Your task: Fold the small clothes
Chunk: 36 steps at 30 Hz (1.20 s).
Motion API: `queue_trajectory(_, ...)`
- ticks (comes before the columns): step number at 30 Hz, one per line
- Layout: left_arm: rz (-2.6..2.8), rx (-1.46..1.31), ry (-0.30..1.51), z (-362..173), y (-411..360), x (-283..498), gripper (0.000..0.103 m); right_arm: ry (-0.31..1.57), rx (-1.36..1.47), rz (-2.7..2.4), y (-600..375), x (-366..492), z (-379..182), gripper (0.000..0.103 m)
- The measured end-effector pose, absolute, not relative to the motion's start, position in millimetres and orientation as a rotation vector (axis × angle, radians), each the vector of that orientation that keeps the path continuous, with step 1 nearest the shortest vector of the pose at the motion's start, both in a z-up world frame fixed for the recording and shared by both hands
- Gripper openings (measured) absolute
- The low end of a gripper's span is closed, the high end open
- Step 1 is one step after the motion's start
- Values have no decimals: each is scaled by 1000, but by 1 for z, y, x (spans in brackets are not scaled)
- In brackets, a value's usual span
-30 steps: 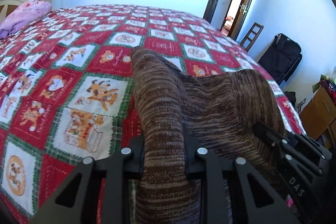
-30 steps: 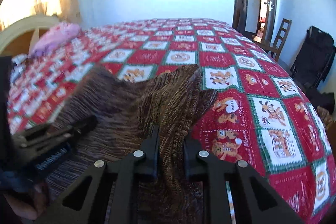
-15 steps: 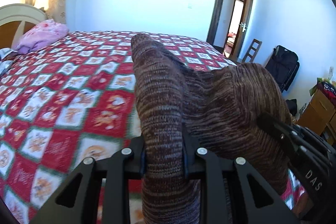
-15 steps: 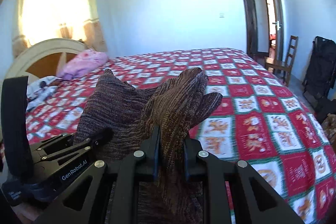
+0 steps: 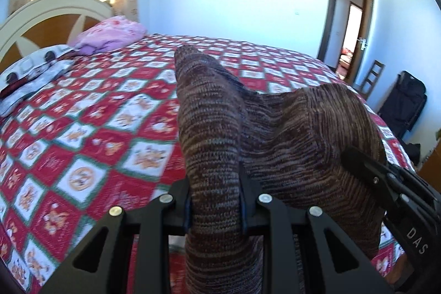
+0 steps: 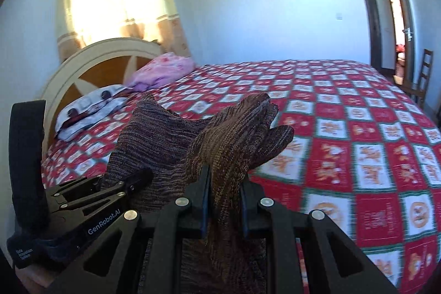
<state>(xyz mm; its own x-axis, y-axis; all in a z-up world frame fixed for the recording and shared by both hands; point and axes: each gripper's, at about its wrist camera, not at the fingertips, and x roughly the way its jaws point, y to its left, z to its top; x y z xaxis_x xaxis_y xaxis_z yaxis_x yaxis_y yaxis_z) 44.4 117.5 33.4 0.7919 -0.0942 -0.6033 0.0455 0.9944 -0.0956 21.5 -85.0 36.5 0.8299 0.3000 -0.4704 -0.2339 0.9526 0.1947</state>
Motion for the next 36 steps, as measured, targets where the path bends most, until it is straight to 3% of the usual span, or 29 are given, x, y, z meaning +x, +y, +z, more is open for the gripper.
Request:
queue_trajectory(16,53,-74,615,-3,171,87,26,504,-44,367,-8,94,0,18)
queue_trajectory(20,82,-80,721,-35,174,120,28,611,-127,330,2,142,-40,18)
queue_trajectory(25,92,-195,789,-51,191,125,44,762,-27,336,-13,174,-63,20)
queue_trajectory(27,84,-218,809,-51,195,124,47,779,1,342,-18,175,-65,23)
queue_trajectory(29,74,-229,819,-46,197,117,50,796,28,341,-26,173,-61,37)
queue_trajectory(31,72,-221,808,-40,201,106,54,789,66,320,-38,160,-55,43)
queue_trajectory(36,59,-206,756,-29,207,65,61,712,177,281,-73,107,-38,46)
